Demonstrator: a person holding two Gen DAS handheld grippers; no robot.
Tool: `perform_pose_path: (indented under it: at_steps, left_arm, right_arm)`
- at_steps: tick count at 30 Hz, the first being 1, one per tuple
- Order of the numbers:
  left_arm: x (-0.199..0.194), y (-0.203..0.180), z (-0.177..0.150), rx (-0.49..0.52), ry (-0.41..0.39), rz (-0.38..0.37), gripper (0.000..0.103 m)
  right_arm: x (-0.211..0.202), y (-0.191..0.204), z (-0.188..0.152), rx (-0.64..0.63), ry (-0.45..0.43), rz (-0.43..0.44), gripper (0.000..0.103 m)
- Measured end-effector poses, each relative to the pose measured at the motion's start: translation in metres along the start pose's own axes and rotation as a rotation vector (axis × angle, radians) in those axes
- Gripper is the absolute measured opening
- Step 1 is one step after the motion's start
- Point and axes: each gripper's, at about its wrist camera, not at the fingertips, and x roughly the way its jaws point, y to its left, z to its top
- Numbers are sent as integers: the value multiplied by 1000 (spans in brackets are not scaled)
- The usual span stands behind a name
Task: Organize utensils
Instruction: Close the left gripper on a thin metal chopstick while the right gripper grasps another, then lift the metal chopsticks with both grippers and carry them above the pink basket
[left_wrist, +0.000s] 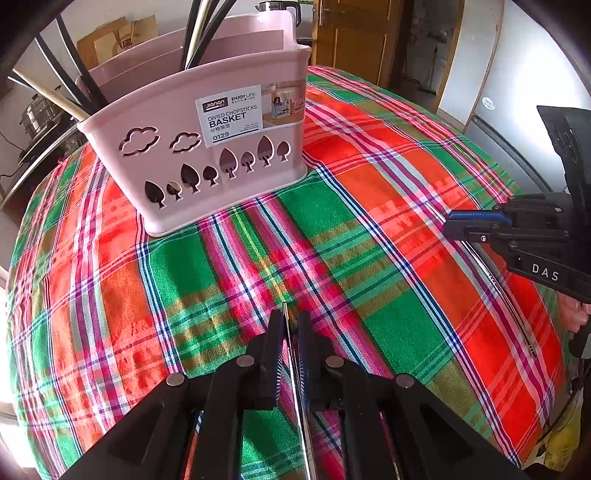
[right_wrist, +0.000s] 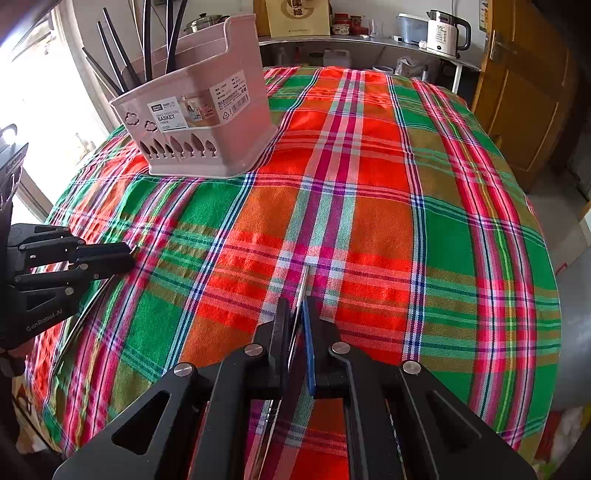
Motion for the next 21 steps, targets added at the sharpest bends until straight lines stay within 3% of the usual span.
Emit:
perform_pose_path:
  at_steps: [9,21]
  left_arm:
    - [-7,1,13,-30,-29,15,4]
    - [-99,15,28,-80,-274,11,3]
  right_arm:
    - [-16,16,2,-1,-72,34,4]
    - [-81,35,27,-24,-282,53,4]
